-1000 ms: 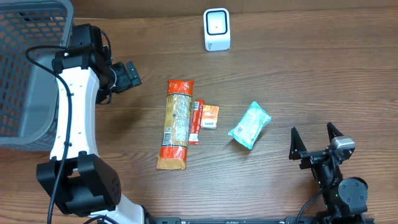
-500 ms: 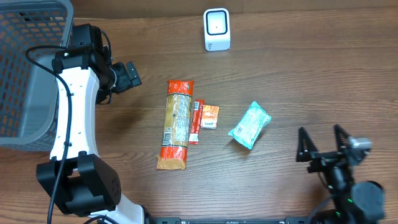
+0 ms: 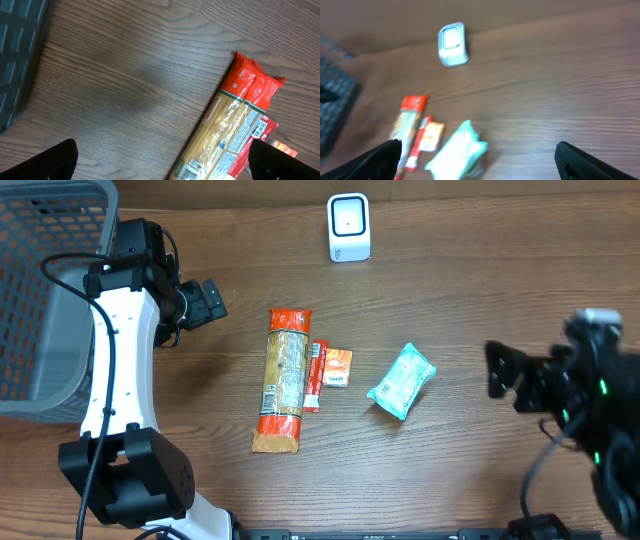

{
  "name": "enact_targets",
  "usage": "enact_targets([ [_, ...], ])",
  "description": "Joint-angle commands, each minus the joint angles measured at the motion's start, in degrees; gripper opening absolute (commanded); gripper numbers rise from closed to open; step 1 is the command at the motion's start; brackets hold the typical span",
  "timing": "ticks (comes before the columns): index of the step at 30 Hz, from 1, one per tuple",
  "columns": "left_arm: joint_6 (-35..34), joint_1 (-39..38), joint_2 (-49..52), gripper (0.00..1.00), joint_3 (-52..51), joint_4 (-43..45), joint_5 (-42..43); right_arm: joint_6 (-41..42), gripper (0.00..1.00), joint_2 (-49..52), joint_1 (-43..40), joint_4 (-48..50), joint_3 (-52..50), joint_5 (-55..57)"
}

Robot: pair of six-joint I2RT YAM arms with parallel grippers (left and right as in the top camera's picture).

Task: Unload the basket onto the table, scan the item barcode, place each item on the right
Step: 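Move the right gripper left over the green wrapped package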

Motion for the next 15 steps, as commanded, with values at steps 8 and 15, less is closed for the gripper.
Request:
enact_targets([
  [8, 0.9, -0.4, 0.1, 1.00, 1.0, -0.1, -0.2, 7.5, 0.70, 17.3, -0.1, -7.0, 1.6, -15.6],
  [15, 0.9, -0.4, 0.1, 1.00, 1.0, -0.1, -0.2, 12.3, 0.56, 27.1, 0.0, -8.3, 0.1, -15.6],
])
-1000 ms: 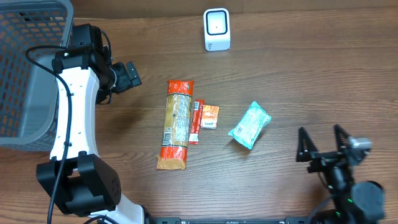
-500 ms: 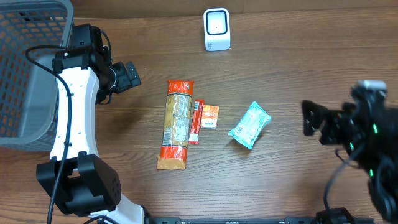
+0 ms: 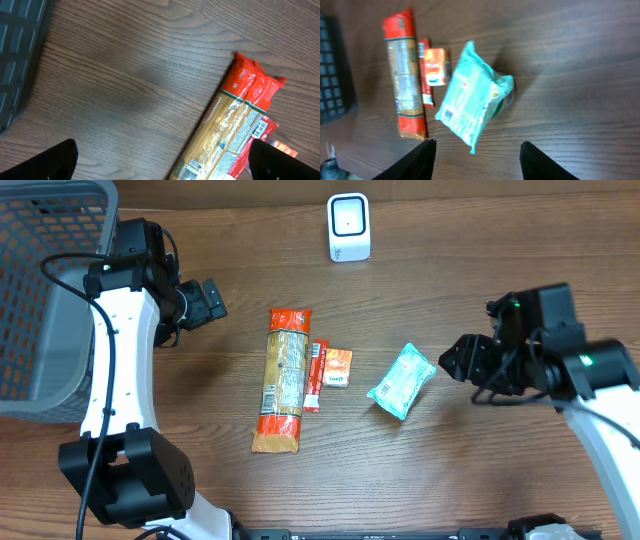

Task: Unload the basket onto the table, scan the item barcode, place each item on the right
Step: 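Move the right gripper left over the green wrapped package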

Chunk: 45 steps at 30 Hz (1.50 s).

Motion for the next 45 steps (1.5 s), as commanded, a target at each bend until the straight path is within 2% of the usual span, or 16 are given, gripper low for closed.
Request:
enact_targets([
  [1, 0.9, -0.4, 0.1, 1.00, 1.0, -0.1, -0.2, 3.4, 0.54, 3.6, 0.0, 0.2, -0.9, -0.9],
  [10, 0.9, -0.4, 0.1, 1.00, 1.0, -0.1, -0.2, 5.0, 0.53, 8.1, 2.9, 2.6, -1.3, -0.3],
  [15, 0.9, -0.4, 0.1, 1.00, 1.0, -0.1, -0.2, 10.5, 0.53, 8.1, 6.0, 3.0, -1.3, 7.4],
  [20, 0.9, -0.4, 0.1, 1.00, 1.0, -0.1, -0.2, 12.9, 0.53, 8.1, 9.8, 5.9, -1.3, 8.1],
  [25, 0.9, -0.4, 0.1, 1.00, 1.0, -0.1, -0.2, 17.9, 0.51, 8.2, 13.0, 5.9, -1.4, 14.4],
  [35, 0.9, -0.4, 0.1, 1.00, 1.0, -0.1, -0.2, 20.7, 0.44, 8.2, 14.2, 13.4, -8.2, 14.6],
  [40, 0.9, -0.4, 0.1, 1.00, 1.0, -0.1, -0.2, 20.7, 0.31, 8.2, 14.2, 16.0, -9.9, 14.4],
  [45, 0.9, -0.4, 0.1, 1.00, 1.0, -0.1, -0.2, 20.7, 0.29, 8.2, 14.2, 16.0, -10.0, 14.8],
])
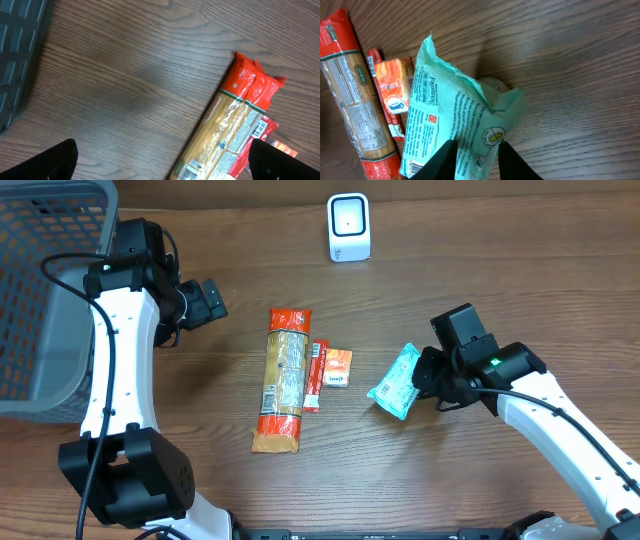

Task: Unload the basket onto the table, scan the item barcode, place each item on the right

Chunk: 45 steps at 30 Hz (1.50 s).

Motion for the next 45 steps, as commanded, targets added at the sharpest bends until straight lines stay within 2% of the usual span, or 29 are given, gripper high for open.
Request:
enact_targets([
  [1, 0.9, -0.4, 0.1, 1.00, 1.0, -0.1, -0.2, 0.5, 0.29, -0.1, 0.1, 0.2, -0.3, 1.4],
  [8, 0.9, -0.4, 0.1, 1.00, 1.0, -0.1, -0.2, 0.5, 0.27, -0.1, 0.1, 3.0, -3.4, 0.2],
  [9, 0.9, -0.4, 0.1, 1.00, 1.0, -0.1, -0.2, 0.5, 0.22, -0.1, 0.1, 3.0, -3.4, 0.1],
  [10, 0.9, -0.4, 0.1, 1.00, 1.0, -0.1, -0.2, 0.5, 0.11, -0.1, 0.1, 3.0, -3.4, 0.1],
  [11, 0.9, -0.4, 0.1, 1.00, 1.0, -0.1, -0.2, 0.5, 0.04, -0.2, 0.1, 3.0, -3.3, 0.0],
  [19, 0.9, -0.4, 0.1, 1.00, 1.0, -0.1, -0.2, -0.5, 0.04, -1.0, 0.1, 2.6, -0.5, -1.7],
  [27, 0.9, -0.4, 0.1, 1.00, 1.0, -0.1, -0.2, -10.6, 0.04, -4.0, 1.0, 6.2, 1.4, -13.5],
  [31, 0.9, -0.4, 0.1, 1.00, 1.0, -0.1, -0.2, -13.6, 0.04, -3.8, 4.0, 7.1, 1.3, -11.9],
  [39, 0.9, -0.4, 0.1, 1.00, 1.0, -0.1, -0.2, -13.6, 0.04, -0.2, 13.7, 7.5, 1.1, -2.3],
  [45, 0.9, -0.4, 0.1, 1.00, 1.0, -0.1, -0.2, -13.5, 0.04, 5.0, 18.5, 9.3, 1.1, -1.5],
])
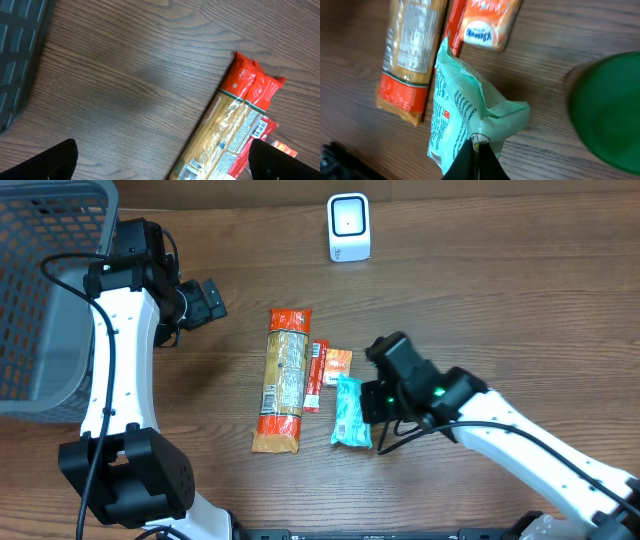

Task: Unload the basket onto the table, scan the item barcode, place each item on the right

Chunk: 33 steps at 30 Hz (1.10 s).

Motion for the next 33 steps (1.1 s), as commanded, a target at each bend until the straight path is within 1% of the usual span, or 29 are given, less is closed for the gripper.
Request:
enact_targets([
  [1, 0.9, -0.4, 0.1, 1.00, 1.0, -0.1, -0.2, -0.5, 0.04, 2.7, 1.8, 1.0, 1.6, 2.3],
  [4, 0.9, -0.4, 0.1, 1.00, 1.0, -0.1, -0.2, -0.5, 0.04, 4.6, 2.1, 1.2, 1.6, 3.2],
  [10, 0.9, -0.4, 0.1, 1.00, 1.0, -0.1, -0.2, -0.5, 0.04, 4.8, 2.1, 1.1, 1.6, 6.6],
  [14, 0.9, -0.4, 0.1, 1.00, 1.0, -0.1, -0.2, -0.5, 0.04, 4.8, 2.1, -0.7, 1.6, 12.0],
  [18, 0.9, -0.4, 0.1, 1.00, 1.0, -0.1, -0.2, -0.5, 0.04, 4.8, 2.1, -1.9, 1.6, 15.1],
  [23, 0.9, -0.4, 0.1, 1.00, 1.0, -0.1, -0.2, -0.5, 0.04, 4.8, 2.1, -2.1, 1.6, 16.2],
  [29, 0.9, -0.4, 0.1, 1.00, 1.0, -0.1, -0.2, -0.5, 0.04, 4.8, 2.1, -5.8, 1.6, 22.9],
  [33, 0.9, -0.4, 0.1, 1.00, 1.0, -0.1, -0.2, -1.3, 0.04, 4.8, 2.1, -7.6, 1.6, 25.6],
])
